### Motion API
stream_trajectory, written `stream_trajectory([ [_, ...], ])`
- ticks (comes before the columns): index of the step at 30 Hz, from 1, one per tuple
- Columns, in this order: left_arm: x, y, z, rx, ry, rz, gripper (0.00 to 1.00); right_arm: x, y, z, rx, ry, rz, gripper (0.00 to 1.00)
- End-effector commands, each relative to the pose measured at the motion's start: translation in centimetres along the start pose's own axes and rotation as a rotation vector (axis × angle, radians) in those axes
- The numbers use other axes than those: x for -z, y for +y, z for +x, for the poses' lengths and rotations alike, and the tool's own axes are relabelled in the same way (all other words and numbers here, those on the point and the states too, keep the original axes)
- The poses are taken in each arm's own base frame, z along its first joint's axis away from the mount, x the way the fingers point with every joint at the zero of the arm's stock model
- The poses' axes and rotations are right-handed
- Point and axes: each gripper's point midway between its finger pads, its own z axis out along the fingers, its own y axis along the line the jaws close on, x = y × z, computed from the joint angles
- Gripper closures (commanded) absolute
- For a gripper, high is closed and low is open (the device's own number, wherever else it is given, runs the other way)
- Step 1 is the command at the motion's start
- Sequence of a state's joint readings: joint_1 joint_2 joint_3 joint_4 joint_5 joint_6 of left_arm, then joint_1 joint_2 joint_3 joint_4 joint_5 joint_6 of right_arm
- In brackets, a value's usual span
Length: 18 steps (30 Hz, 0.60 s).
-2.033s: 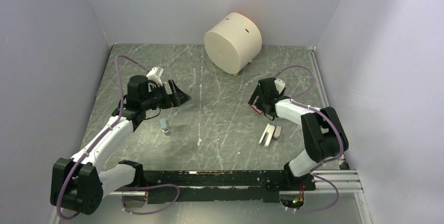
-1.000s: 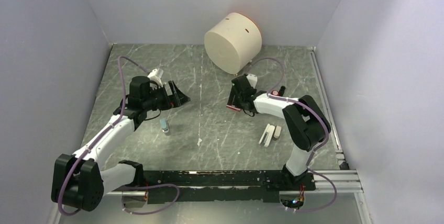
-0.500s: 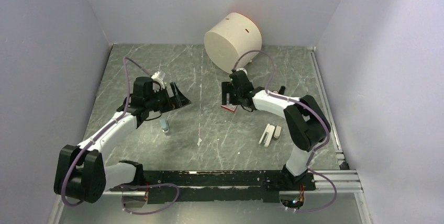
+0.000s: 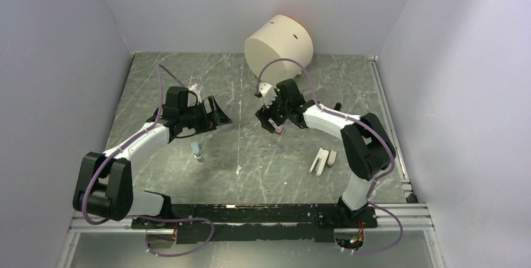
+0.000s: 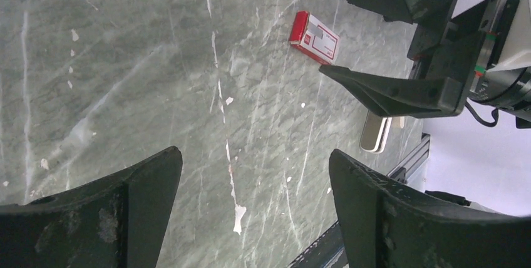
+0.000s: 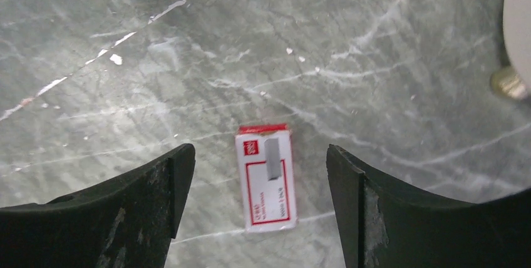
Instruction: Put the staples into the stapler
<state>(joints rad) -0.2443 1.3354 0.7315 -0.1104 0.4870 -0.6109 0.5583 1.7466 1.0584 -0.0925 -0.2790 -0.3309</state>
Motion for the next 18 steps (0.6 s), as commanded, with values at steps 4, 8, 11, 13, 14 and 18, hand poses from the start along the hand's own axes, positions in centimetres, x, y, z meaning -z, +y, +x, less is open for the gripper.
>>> stream_trajectory([
  [4,-0.7,-1.2,-0.6,0.024,0.044,0.062,0.1,-1.9,-0.7,1.7,0.143,0.093,-0.095,0.23],
  [8,-1.3,-0.9,-0.6,0.033,0.057,0.06,0.11,-1.8,-0.4,3.1,0.16,0.136,-0.131,0.28],
  [11,-1.7,-0.7,-0.3,0.041,0.073,0.062,0.11,-1.5,-0.2,4.3,0.161,0.166,-0.15,0.28],
  [13,-2.0,-0.6,-0.1,0.049,0.085,0.069,0.11,-1.4,-0.1,4.9,0.159,0.184,-0.159,0.29],
  [14,-2.2,-0.6,-0.1,0.055,0.09,0.074,0.11,-1.4,-0.3,5.3,0.157,0.194,-0.16,0.3],
  [18,-3.1,-0.6,0.0,0.075,0.115,0.092,0.17,-1.5,-0.7,6.1,0.146,0.23,-0.163,0.53],
])
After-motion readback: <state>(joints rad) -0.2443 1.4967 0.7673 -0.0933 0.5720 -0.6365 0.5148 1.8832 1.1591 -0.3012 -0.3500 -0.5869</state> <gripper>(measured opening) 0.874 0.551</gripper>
